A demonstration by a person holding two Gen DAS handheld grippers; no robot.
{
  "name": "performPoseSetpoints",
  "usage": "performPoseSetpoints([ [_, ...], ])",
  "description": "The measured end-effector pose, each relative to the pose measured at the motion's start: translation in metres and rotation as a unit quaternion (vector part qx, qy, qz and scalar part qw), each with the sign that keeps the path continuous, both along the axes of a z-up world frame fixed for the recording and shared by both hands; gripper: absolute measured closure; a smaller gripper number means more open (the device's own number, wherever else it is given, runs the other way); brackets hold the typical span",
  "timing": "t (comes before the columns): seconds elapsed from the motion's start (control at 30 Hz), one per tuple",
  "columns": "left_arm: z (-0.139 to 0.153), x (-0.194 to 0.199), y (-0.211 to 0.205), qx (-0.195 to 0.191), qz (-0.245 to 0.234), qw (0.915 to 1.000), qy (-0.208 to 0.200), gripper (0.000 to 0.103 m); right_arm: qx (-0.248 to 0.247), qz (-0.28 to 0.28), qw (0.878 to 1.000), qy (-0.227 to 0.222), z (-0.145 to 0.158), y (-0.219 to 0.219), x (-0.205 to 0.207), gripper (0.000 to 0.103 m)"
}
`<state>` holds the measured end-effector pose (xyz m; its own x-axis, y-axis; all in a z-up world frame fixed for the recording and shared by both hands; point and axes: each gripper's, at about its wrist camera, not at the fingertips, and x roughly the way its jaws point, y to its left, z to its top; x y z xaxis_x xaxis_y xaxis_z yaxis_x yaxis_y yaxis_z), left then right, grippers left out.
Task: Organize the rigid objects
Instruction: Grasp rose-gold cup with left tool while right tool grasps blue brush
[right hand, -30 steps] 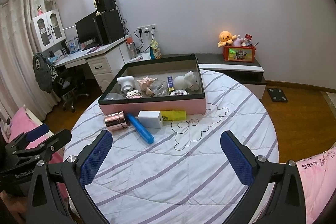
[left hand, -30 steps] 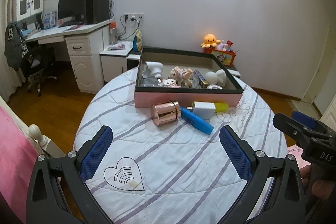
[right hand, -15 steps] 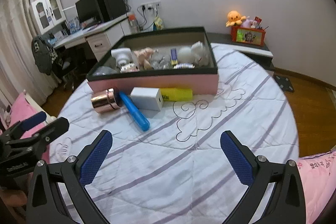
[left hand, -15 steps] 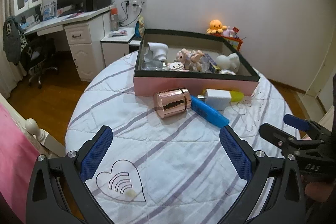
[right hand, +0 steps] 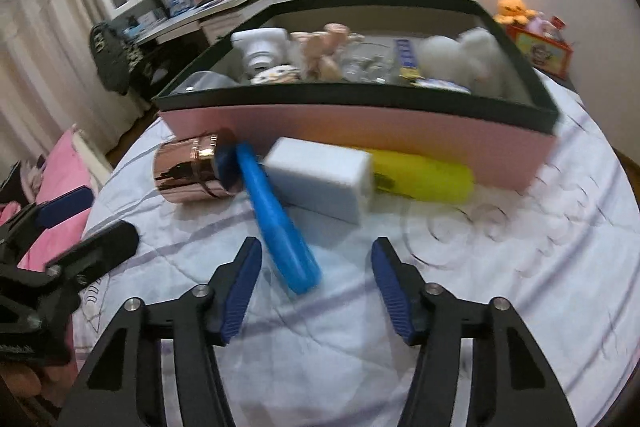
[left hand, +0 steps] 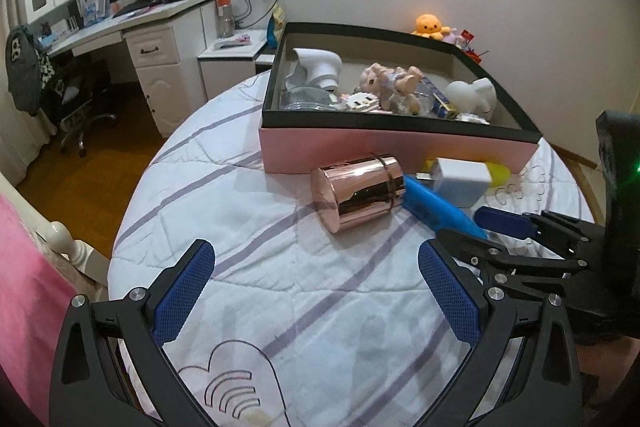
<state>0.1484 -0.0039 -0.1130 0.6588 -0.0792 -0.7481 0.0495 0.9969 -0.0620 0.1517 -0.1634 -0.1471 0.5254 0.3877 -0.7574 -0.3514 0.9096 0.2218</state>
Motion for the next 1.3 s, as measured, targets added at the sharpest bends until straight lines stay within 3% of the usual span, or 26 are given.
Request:
performPoseSetpoints([
  [0.17,-0.004,0.008,0.004,-0.001,0.005,1.0,0.004,0.0,0.004,0.037,0.999,0.002,-0.004,0.014,0.008,0.06],
  [0.2,-0.004,0.009,0.003,0.001,0.004,1.0,0.004,0.0,0.003,0.04,0.999,-0.001,-0.004,0.014,0.008,0.064],
  [0.23,-0.005,0.01,0.001,0.002,0.003,1.0,0.003,0.0,0.003,0.043,0.999,-0.002,-0.004,0.014,0.009,0.078],
  [0.27,-0.005,0.011,0.0,0.002,0.002,1.0,0.004,0.0,0.009,0.047,0.999,0.001,-0.005,0.012,0.009,0.079],
  [0.73,-0.016,0.045,-0.022,0.005,0.0,1.0,0.003,0.0,0.017,0.025,1.0,0.001,-0.003,-0.009,-0.001,0.082],
  [0.77,-0.02,0.049,-0.022,0.005,0.004,1.0,0.004,0.002,0.016,0.025,1.0,0.001,-0.003,-0.008,-0.001,0.082],
  [0.83,-0.027,0.055,-0.02,-0.005,0.005,0.9999,0.014,0.014,0.017,0.025,1.0,0.002,-0.003,-0.009,-0.001,0.081],
  [0.87,-0.031,0.058,-0.018,-0.027,-0.004,0.9993,0.023,0.031,0.019,0.024,1.0,0.003,-0.002,-0.009,-0.001,0.081],
  [0.9,-0.032,0.058,-0.017,-0.026,-0.001,0.9994,0.023,0.037,0.021,0.024,0.999,0.003,-0.002,-0.009,-0.001,0.082],
  [1.07,-0.028,0.051,-0.009,-0.046,-0.009,0.9988,0.015,0.037,0.048,0.022,0.999,0.011,0.0,-0.016,-0.005,0.084],
  [1.3,-0.018,0.029,0.0,-0.044,-0.014,0.999,0.002,0.037,0.063,0.02,0.998,0.007,0.007,-0.016,-0.014,0.085],
])
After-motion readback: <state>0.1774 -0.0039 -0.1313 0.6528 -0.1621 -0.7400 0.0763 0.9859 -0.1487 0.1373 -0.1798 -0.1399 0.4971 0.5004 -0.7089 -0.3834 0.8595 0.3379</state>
